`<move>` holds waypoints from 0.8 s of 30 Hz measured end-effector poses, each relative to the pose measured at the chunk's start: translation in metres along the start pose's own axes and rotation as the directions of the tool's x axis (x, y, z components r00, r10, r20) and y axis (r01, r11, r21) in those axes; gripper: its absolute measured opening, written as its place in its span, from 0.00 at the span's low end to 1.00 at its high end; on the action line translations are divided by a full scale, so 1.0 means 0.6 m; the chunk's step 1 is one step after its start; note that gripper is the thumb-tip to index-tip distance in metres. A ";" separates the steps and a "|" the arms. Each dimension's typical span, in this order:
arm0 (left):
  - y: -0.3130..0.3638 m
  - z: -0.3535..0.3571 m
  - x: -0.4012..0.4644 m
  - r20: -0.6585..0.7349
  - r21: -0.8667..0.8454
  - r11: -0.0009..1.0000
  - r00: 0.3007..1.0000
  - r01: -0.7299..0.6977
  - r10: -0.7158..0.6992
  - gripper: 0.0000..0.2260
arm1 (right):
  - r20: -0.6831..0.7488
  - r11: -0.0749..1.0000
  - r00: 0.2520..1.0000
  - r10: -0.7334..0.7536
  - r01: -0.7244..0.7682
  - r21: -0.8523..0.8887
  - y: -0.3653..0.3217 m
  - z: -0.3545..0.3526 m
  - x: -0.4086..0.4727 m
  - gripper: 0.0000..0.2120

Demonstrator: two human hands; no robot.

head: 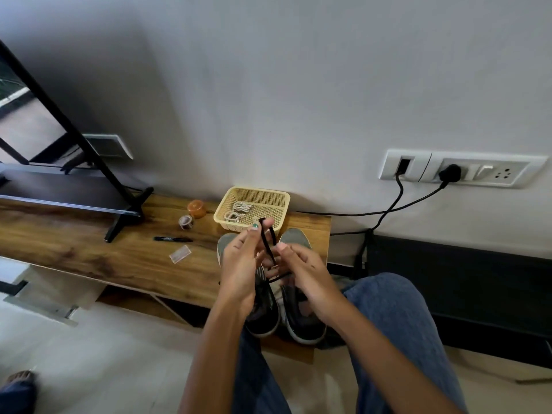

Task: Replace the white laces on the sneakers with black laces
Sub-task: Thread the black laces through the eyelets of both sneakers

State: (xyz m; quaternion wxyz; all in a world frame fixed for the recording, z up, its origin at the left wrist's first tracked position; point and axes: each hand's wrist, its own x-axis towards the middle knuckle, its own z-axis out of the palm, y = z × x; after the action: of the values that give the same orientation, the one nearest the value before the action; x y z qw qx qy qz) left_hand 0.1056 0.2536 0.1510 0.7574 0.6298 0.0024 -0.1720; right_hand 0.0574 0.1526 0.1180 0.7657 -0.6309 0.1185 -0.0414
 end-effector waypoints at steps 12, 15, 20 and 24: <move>-0.151 -0.051 -0.018 0.161 0.807 0.474 0.904 -0.352 0.396 0.17 | -0.148 0.921 0.980 0.133 -0.178 -0.348 0.080 -0.025 -0.039 0.11; -0.180 -0.046 -0.022 0.315 0.781 0.496 0.925 -0.380 0.212 0.16 | -0.134 0.934 0.983 0.128 -0.165 -0.317 0.092 -0.045 -0.030 0.04; -0.185 -0.035 -0.002 0.199 0.758 0.593 0.962 -0.273 0.188 0.10 | -0.122 0.949 0.979 0.166 -0.192 -0.251 0.100 -0.086 0.006 0.06; -0.193 -0.021 0.019 0.124 0.762 0.623 0.984 -0.178 0.130 0.08 | -0.121 0.921 0.984 0.132 -0.167 -0.352 0.118 -0.113 0.042 0.07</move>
State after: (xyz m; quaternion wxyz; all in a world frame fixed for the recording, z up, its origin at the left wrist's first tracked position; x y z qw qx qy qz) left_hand 0.0887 0.2453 0.0354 0.4286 0.8849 -0.1463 -0.1087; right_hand 0.0598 0.0968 0.0338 0.6313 -0.7471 0.2081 0.0101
